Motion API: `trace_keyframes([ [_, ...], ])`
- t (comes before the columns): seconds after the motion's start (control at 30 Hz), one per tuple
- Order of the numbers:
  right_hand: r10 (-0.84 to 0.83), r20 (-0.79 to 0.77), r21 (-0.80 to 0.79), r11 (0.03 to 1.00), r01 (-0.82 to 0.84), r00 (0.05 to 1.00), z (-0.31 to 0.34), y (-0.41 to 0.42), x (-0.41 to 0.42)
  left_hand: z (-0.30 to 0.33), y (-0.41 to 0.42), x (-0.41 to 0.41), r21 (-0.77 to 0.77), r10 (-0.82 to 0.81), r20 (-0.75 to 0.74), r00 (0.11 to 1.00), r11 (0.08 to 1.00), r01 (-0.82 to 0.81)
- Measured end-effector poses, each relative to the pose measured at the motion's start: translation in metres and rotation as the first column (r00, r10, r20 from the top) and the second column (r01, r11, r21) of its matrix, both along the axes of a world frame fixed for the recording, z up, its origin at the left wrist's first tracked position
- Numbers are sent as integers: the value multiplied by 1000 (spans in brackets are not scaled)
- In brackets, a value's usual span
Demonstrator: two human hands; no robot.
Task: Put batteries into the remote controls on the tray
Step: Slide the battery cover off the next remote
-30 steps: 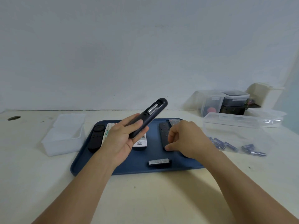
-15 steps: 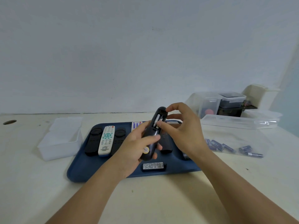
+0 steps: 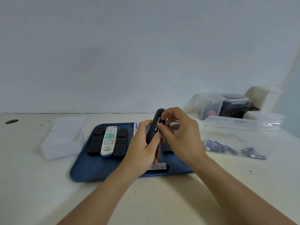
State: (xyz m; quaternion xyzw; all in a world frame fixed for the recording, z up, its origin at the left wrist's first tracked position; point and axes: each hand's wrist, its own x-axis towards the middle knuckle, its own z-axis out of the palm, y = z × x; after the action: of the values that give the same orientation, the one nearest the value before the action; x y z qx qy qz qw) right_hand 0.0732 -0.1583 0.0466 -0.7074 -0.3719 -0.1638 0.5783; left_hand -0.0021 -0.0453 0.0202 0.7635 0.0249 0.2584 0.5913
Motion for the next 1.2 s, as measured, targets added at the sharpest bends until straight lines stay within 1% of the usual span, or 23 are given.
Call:
trace_keyframes([
  [0.13,-15,-27,39,999,16,1000,0,1,0,-7,0,3,122,30,45,999,992,-35],
  [0.23,-34,-55,27,999,36,998,-2,3,2,-13,3,6,205,73,55,996,975,-83],
  [0.4,-8,-119,40,999,13,993,-3,7,6,-15,7,7,252,111,42,993,961,-118],
  [0.5,20,-161,59,998,-11,987,-5,8,8,-13,7,8,241,141,45,989,959,-147],
  [0.57,58,-251,148,989,-21,966,-5,10,7,-10,7,8,213,160,38,986,963,-165],
  [0.6,111,-358,243,970,-23,927,-4,10,7,-7,6,8,174,157,20,987,972,-158],
  [0.63,203,-493,367,930,-9,846,0,10,9,-5,4,9,100,143,-11,990,985,-141],
  [0.67,342,-614,503,864,18,711,4,9,13,-3,2,9,-14,115,-48,992,993,-116],
  [0.7,500,-679,624,779,63,538,9,6,18,0,2,9,-149,76,-80,994,985,-87],
  [0.73,633,-682,710,693,124,366,13,2,23,3,2,10,-271,39,-97,995,960,-64],
  [0.77,716,-658,753,634,178,232,15,-2,29,5,5,11,-351,11,-103,995,935,-47],
  [0.8,753,-640,766,610,203,152,17,-7,32,6,8,11,-404,-17,-104,994,914,-26],
  [0.83,746,-655,753,631,189,119,17,-10,34,7,10,11,-451,-52,-99,994,893,2],
  [0.87,696,-704,710,688,148,143,18,-11,36,8,12,10,-498,-88,-91,992,867,31],
  [0.9,594,-768,626,775,87,238,16,-11,37,10,12,9,-541,-124,-85,989,839,59],
  [0.93,435,-802,488,872,29,409,15,-11,37,11,13,8,-569,-147,-86,985,819,73],
  [0.97,222,-746,294,956,11,628,14,-12,39,13,14,7,-586,-159,-97,982,807,73],
  [1.0,26,-585,107,993,46,811,14,-13,39,15,16,5,-598,-168,-114,979,799,67],
  [1.03,-78,-398,-25,997,74,914,13,-15,39,16,20,3,-605,-186,-131,974,793,71],
  [1.07,-74,-267,-113,993,45,961,11,-17,40,18,25,1,-603,-224,-144,964,792,94],
  [1.1,7,-221,-159,986,-43,975,10,-19,40,19,30,-1,-584,-276,-165,947,801,132],
  [1.17,197,-216,-185,954,-238,956,5,-17,41,23,37,-7,-518,-366,-230,902,830,205],
  [1.2,268,-214,-179,935,-307,939,3,-15,40,24,40,-9,-500,-392,-249,885,835,229],
])
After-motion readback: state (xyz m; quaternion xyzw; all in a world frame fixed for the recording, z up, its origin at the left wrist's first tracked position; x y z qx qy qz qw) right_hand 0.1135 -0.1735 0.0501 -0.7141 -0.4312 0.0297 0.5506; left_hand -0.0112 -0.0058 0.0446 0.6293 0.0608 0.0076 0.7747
